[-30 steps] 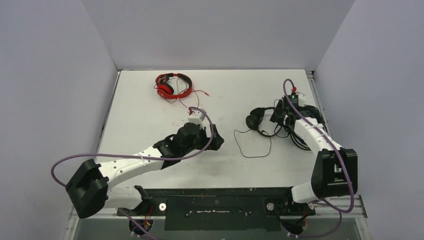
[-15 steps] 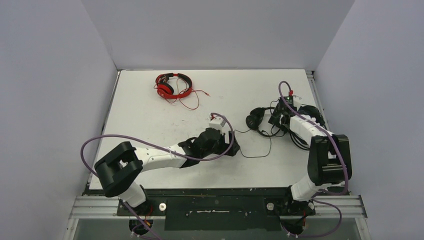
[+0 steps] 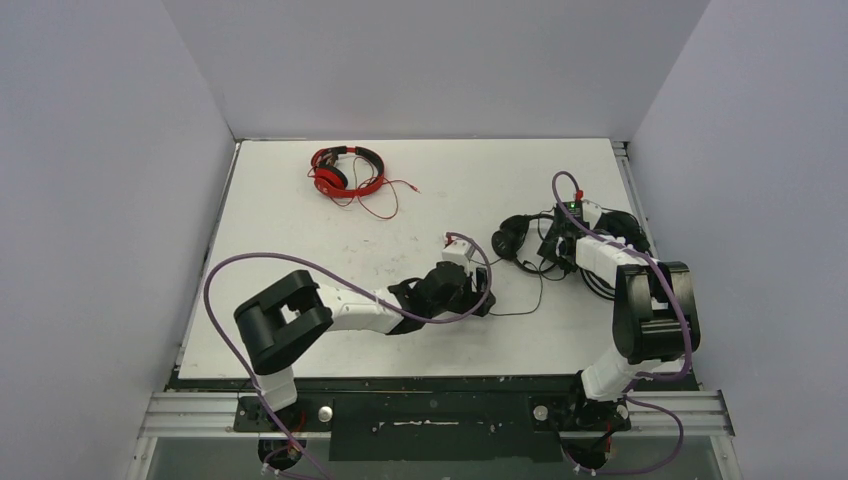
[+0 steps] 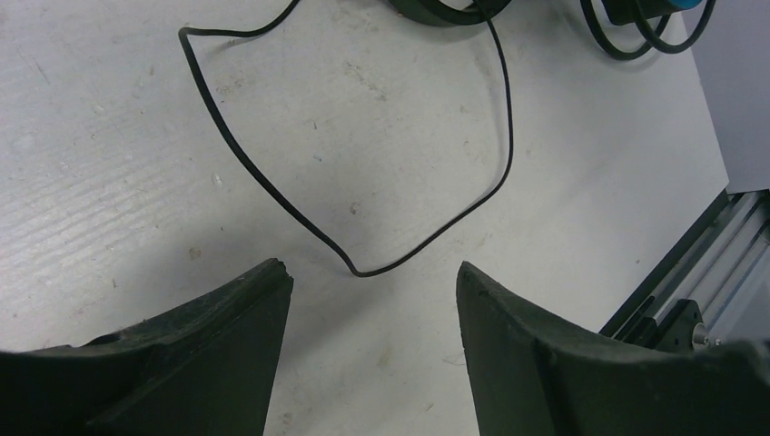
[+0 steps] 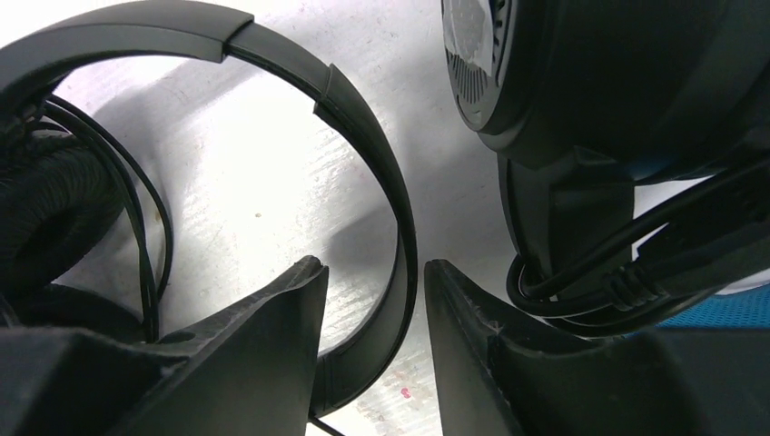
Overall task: Wrap the headphones
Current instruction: Pick up the headphones from the center of the board.
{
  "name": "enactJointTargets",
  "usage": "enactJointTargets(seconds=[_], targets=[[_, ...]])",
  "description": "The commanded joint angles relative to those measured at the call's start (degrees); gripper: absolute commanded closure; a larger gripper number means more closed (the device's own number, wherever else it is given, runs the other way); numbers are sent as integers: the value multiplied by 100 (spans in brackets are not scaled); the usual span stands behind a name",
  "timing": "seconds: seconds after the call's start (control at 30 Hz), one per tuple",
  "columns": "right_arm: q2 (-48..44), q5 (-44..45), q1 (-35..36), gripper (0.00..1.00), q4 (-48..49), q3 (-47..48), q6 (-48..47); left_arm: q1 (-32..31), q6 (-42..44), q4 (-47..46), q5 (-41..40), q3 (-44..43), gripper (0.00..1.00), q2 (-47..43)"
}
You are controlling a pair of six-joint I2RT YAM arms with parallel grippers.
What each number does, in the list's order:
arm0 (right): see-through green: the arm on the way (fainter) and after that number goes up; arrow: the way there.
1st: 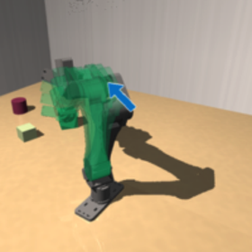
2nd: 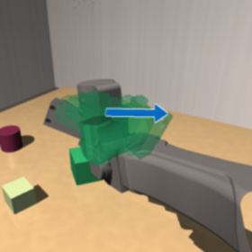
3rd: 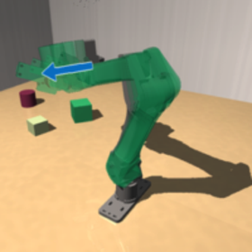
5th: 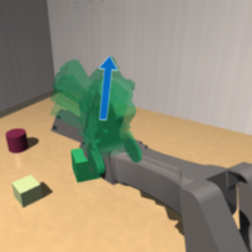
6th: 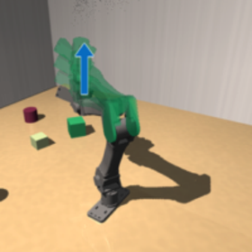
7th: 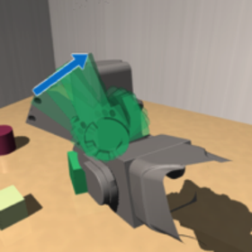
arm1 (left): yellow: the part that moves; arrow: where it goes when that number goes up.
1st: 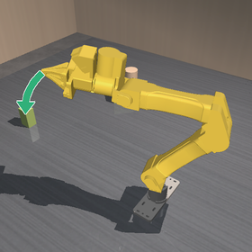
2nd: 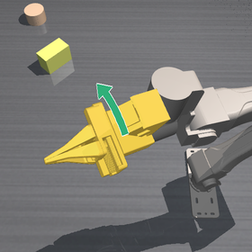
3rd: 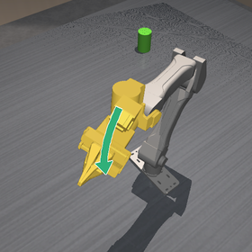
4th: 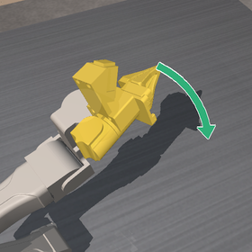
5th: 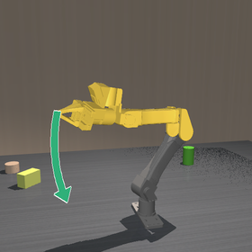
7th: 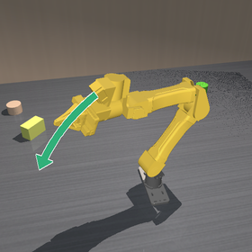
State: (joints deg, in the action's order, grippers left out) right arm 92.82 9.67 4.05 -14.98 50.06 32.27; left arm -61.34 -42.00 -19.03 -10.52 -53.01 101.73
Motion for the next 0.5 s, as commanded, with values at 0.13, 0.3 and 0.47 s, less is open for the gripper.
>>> enactJointTargets(seconds=[0.13, 0.3, 0.47], targets=[[-66, 126, -35, 81, 417, -135, 31, -9, -126, -272, -378, -566, 50, 501], [-229, 175, -24, 95, 354, -130, 29, -9, 133, -257, -743, -709, 72, 678], [-345, 191, -34, 100, 255, -79, 44, -9, 376, -50, -732, -721, 100, 650]])
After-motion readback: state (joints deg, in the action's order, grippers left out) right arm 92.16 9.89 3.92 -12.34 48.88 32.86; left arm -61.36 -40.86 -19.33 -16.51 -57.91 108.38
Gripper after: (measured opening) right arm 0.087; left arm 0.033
